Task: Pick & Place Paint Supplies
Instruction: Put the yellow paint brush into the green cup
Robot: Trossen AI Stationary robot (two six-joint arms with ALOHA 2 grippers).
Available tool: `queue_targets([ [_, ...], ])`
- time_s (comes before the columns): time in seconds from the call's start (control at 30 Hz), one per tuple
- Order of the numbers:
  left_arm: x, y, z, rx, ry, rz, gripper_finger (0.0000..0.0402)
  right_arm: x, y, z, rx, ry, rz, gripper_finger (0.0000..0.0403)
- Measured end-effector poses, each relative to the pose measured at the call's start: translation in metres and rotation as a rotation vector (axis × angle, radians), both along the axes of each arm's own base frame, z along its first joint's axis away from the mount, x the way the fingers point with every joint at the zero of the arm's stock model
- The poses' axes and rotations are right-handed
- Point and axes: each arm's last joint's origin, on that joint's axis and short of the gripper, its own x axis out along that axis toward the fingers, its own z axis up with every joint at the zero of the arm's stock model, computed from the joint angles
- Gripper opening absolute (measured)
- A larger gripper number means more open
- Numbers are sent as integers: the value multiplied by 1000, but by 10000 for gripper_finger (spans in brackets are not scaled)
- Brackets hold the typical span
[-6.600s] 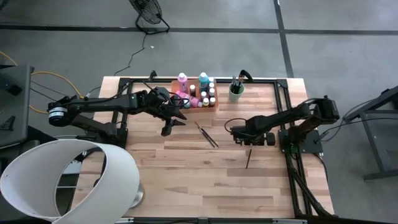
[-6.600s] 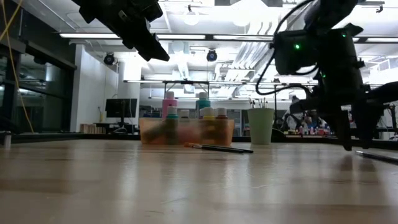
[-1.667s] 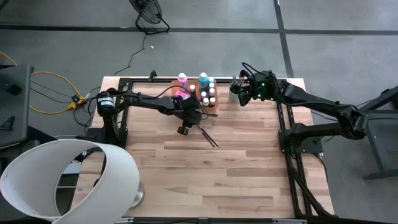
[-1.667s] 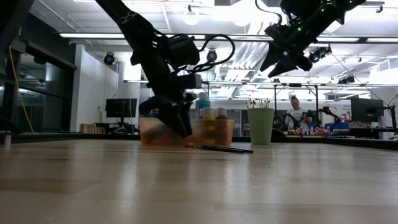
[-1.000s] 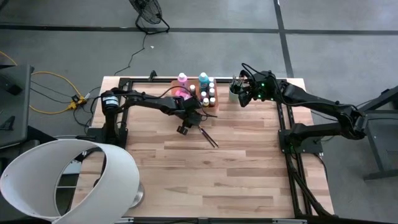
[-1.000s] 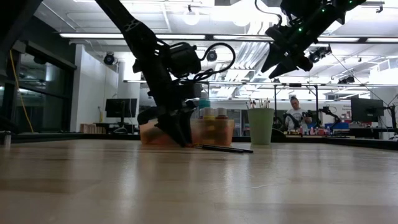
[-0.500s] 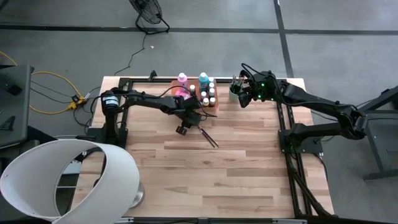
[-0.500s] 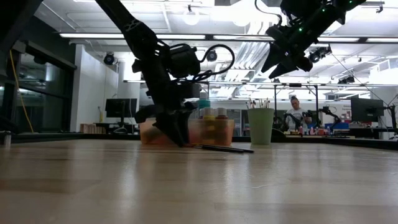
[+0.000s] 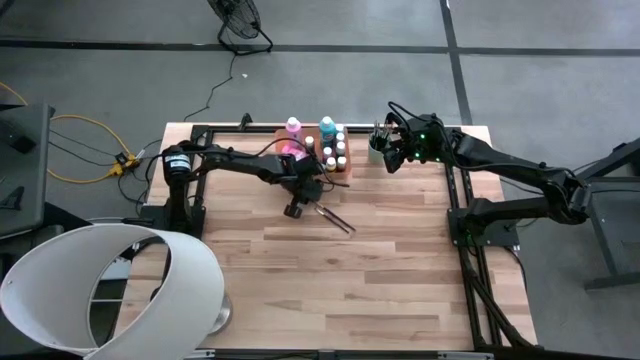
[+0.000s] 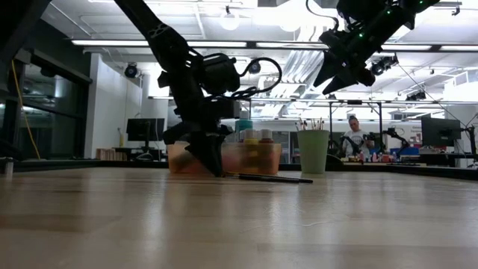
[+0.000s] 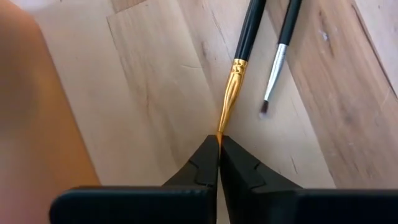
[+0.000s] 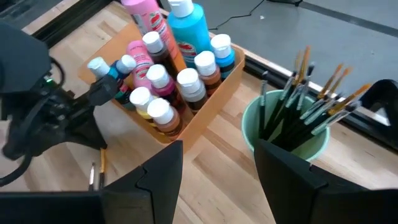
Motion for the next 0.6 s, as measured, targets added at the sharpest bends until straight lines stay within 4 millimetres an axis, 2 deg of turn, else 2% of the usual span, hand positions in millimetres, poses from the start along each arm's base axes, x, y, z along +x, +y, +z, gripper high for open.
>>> queue_targets([
  [0.23,2,0,8,-32,27,55,2,2,3,0,59,-37,86,192],
  [0.6,33,6,84,56,-58,29,1,4,9,1,197,-119,256,192],
])
